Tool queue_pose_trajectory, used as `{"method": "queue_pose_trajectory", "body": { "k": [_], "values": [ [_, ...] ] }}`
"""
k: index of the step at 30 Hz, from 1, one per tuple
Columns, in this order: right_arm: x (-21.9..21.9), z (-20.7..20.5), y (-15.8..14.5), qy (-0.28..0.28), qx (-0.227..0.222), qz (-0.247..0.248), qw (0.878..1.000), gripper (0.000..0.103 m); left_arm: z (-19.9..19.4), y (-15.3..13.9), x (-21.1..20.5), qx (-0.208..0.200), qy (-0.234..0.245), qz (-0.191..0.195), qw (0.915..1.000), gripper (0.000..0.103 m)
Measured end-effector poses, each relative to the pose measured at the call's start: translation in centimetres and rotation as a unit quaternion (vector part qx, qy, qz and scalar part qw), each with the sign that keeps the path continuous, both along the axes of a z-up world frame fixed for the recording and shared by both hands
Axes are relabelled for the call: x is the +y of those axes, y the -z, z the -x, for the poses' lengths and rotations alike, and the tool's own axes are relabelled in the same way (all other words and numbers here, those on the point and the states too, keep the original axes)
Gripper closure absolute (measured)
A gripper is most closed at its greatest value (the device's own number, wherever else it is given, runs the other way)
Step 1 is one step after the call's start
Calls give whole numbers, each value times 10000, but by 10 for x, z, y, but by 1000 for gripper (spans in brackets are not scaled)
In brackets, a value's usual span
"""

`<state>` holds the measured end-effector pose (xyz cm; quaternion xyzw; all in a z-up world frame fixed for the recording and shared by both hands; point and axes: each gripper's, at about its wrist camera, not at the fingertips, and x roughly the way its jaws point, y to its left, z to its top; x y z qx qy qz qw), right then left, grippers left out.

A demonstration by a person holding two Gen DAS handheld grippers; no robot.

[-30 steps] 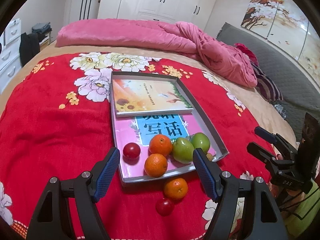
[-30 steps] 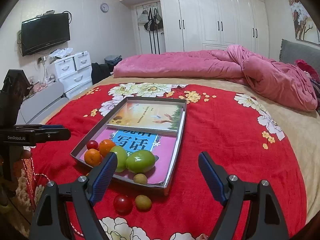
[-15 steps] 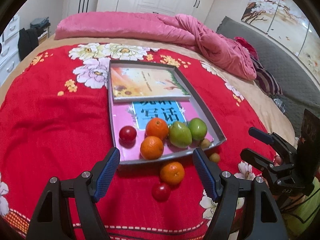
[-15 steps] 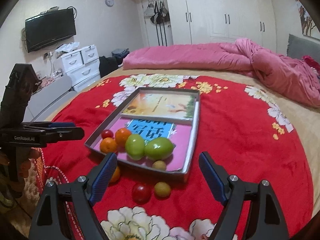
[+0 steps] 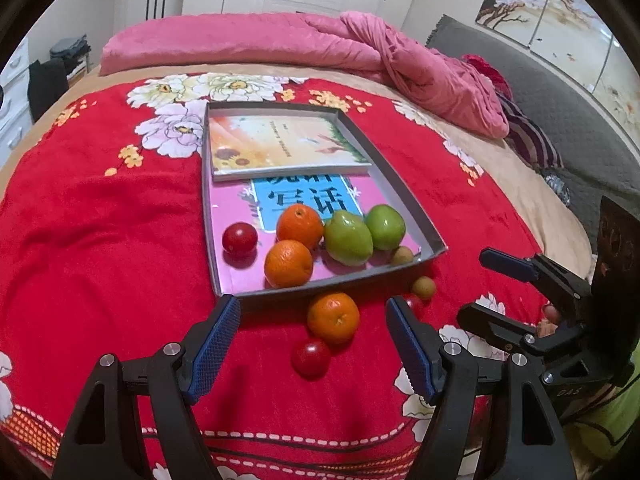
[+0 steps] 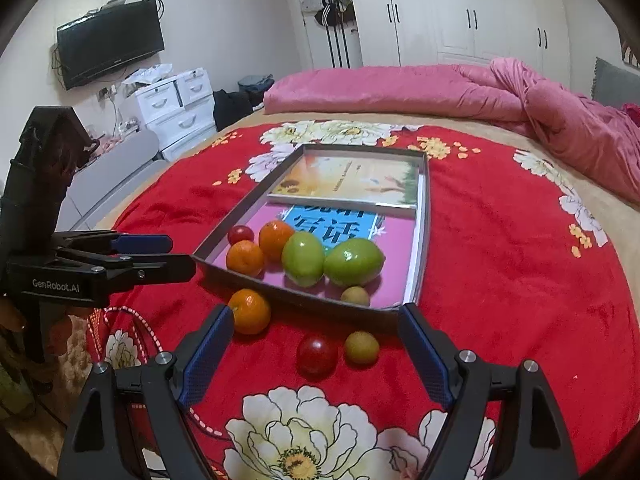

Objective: Organize fruits
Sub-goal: 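Withdraw both open tools from the tray toward the remaining fruits, then close the left tool around a red cherry tomato while the right tool grasps another tomato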

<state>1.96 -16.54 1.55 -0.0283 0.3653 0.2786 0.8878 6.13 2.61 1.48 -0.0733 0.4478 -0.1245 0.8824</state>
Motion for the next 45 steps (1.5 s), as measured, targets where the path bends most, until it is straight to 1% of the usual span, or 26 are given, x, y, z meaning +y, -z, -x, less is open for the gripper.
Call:
{"method": "queue_pose_trajectory", "body": {
  "k": [7, 18, 25, 27, 34, 37, 38, 39, 42, 45],
  "values": [
    [1, 1, 6, -18, 203, -15, 9998, 20, 4, 7, -5, 86, 45, -125, 9999, 26],
    [7, 4, 14, -158, 393, 99, 9991, 20, 5, 24, -13, 419, 145, -239, 9987, 26],
    [9, 1, 22, -171, 596, 206, 9979, 20, 4, 34, -18, 580, 235, -318, 9975, 26],
    [9, 0, 25, -177, 659, 209, 9975, 22, 3, 38, -18, 657, 245, -267, 9972, 26],
    [13, -1, 35, -268, 882, 289, 9953, 33, 1, 46, -19, 774, 279, -293, 9962, 26],
    [13, -3, 40, -268, 970, 284, 9945, 39, 1, 48, -20, 815, 296, -272, 9959, 26],
    [13, -4, 41, -267, 1004, 277, 9942, 43, 0, 49, -20, 828, 310, -257, 9958, 26],
    [13, -5, 43, -269, 1032, 271, 9939, 46, 0, 49, -20, 831, 312, -259, 9957, 27],
    [13, -7, 47, -239, 1100, 267, 9933, 51, -1, 51, -22, 866, 342, -260, 9953, 33],
    [14, -12, 52, -195, 1200, 267, 9922, 55, -3, 55, -22, 932, 349, -229, 9948, 37]
  ]
}}
